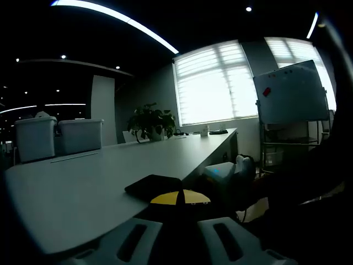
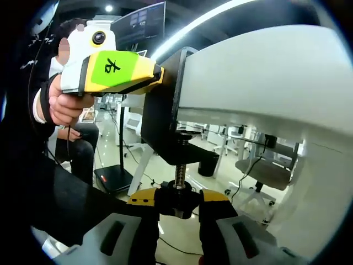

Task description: Clamp the fixed fixture on the desktop, loosen the retaining clip, secure it to the edge of the desk, and tighten the retaining clip.

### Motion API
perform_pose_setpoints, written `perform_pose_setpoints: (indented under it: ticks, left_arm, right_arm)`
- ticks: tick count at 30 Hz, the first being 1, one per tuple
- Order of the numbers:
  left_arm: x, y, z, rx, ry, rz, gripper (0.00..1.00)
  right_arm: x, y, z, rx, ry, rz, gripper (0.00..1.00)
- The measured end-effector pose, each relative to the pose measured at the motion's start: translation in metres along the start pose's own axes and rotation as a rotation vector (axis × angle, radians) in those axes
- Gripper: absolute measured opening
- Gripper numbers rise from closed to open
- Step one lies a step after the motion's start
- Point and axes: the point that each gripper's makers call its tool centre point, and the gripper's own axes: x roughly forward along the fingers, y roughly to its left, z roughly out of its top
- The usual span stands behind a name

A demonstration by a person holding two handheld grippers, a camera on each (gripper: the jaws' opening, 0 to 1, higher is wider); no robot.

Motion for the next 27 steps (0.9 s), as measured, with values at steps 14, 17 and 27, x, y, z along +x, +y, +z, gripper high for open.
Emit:
perform_pose_setpoints:
  ticks: [14,17,27]
  left_arm:
    - [-0.002,0.000,0.000,-0.012,-0.009,0.010,0.01]
    - [-0.003,0.000,0.001,-0.019,-0.021,0.010,0.01]
    - [-0.004,-0.001,0.001,-0.030,-0.025,-0.004,0.01]
  right_arm:
    - [-0.035,-0.015,-0.002,0.124,0.013,-0.412,0.35]
    - [-0.038,-0.013,-0.005,0.118,0.027,-0.529,0.36]
    - [-0.017,-0.024,-0.005,0.193,0.037,-0.705,0.42]
